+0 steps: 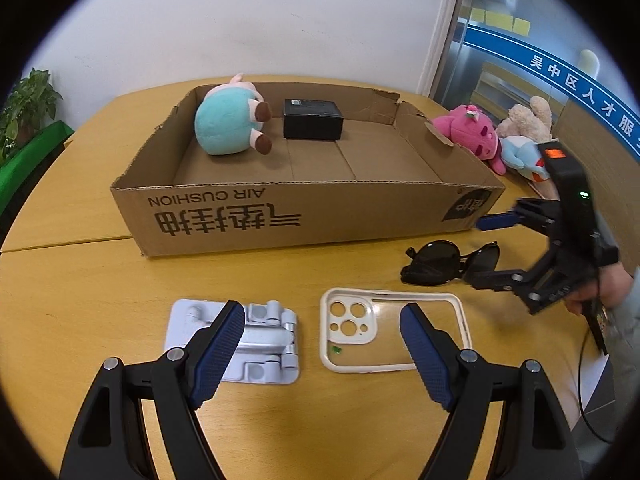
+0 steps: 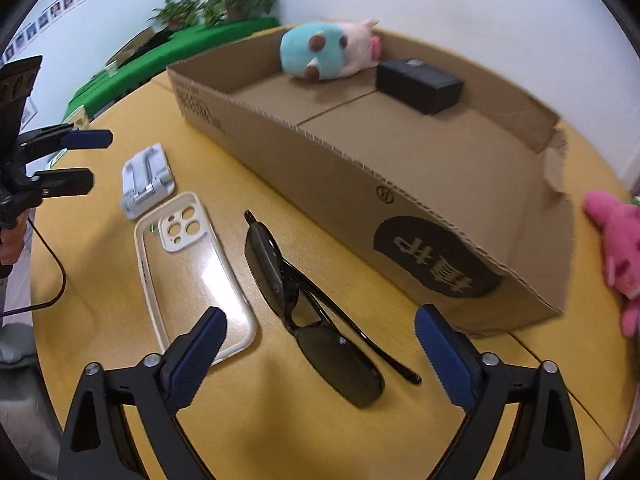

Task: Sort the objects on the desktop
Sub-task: 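Move the right gripper down toward the black sunglasses, then close the right gripper on the black sunglasses, then lift the sunglasses with the right gripper and carry them over the box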

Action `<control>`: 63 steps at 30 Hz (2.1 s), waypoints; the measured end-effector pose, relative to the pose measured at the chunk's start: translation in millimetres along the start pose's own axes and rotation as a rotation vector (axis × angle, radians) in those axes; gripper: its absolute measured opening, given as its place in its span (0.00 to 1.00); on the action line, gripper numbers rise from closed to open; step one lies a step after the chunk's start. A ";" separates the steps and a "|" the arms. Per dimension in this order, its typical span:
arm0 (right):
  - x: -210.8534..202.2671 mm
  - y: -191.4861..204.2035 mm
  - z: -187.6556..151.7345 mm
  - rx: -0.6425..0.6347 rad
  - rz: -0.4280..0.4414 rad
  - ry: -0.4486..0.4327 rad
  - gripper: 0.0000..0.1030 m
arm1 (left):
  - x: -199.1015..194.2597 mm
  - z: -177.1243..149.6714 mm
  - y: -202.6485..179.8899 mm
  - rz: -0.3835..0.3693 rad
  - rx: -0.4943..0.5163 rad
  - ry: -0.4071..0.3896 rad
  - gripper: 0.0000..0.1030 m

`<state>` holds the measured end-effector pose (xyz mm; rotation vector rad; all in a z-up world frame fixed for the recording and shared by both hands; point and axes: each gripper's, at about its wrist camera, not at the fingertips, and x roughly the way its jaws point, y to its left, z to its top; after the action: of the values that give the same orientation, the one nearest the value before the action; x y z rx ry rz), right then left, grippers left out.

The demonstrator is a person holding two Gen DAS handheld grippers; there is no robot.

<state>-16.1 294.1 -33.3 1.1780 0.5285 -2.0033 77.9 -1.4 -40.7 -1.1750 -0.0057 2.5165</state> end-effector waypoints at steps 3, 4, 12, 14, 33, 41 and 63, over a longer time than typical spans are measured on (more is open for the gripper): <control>21.0 -13.5 -1.4 0.014 0.047 0.061 0.71 | 1.7 1.1 -4.8 -0.007 0.004 0.008 0.78; 25.0 -16.5 -4.0 0.029 0.065 0.074 0.69 | 2.0 1.5 -6.0 -0.011 0.005 0.010 0.78; 13.1 5.8 -33.0 0.096 0.023 0.056 0.35 | 20.9 16.5 -16.7 -0.065 0.000 0.040 0.78; 7.6 15.5 -44.1 0.146 -0.019 0.048 0.34 | 28.4 22.0 -22.2 -0.102 -0.006 0.053 0.78; -18.2 8.8 -119.0 0.812 0.182 -0.285 0.28 | 121.0 32.1 -128.6 -0.429 -0.012 0.368 0.60; -31.6 6.5 -110.2 0.834 0.252 -0.343 0.28 | 111.4 47.6 -124.7 -0.445 -0.020 0.330 0.30; -99.8 -61.4 81.9 0.587 0.149 -0.459 0.28 | 80.3 235.8 -72.8 -0.445 0.043 0.068 0.29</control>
<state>-79.1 318.0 92.7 0.9811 -0.3921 -2.2665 -120.9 127.4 65.2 -1.1001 -0.1752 2.0777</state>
